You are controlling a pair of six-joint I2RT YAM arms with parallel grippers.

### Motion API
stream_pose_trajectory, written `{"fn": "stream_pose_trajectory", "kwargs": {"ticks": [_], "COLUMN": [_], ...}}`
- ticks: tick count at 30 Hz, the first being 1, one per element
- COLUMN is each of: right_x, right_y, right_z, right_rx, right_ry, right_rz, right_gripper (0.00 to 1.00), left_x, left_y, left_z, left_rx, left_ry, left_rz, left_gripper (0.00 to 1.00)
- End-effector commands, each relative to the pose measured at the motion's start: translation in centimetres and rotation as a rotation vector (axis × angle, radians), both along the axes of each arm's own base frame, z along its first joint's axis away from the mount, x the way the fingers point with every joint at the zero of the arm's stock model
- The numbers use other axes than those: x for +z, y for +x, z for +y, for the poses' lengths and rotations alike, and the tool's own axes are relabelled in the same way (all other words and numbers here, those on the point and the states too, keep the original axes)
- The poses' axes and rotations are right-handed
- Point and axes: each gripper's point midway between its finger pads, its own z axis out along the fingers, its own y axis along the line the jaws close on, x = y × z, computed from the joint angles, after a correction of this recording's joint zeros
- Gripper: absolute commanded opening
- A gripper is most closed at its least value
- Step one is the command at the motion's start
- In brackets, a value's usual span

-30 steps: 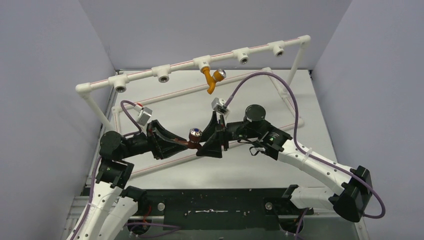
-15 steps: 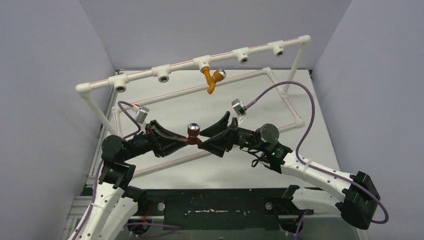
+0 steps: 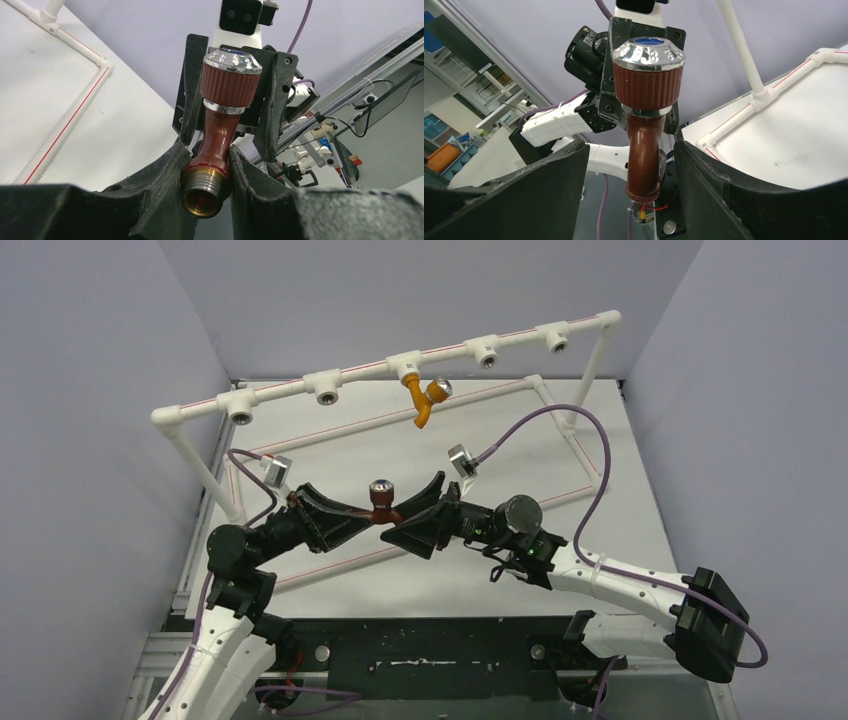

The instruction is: Install the water faucets

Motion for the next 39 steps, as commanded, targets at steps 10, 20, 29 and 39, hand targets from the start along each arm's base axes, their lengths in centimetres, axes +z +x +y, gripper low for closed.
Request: {"fn": "stream_pose_trajectory", "kwargs": {"ticks": [10,20,29,39], "right_x": [4.97,5.23,4.64,5.47], "right_y": [0.29,0.07,-0.15,0.14], "right_z": [-0.85,-0.76,-0.83,-1.57], "right_rx": [-0.065,-0.050,-0.043,-0.090], "right_ry": [0.093,0.092,0.060,0.068], "right_rz": [-0.133,-0.137,-0.140,-0.170], "right_gripper": [0.57,0.37,0.09,0.00], "left_x": [2.65,2.44,2.48,1.95], "left_y": [-1.12,-1.20,-1.11,-0.72], "left_z": [0.18,0.13,0.11,-0.01], "left_rx": [-0.011,-0.014,-0.012,-0.003], "left_ry": [-0.051,-0.047,-0.045,-0.013], "left_rz": [-0.109,-0.106,-0.104,-0.094], "left_gripper": [0.00,0.00,0.00,0.03]}}
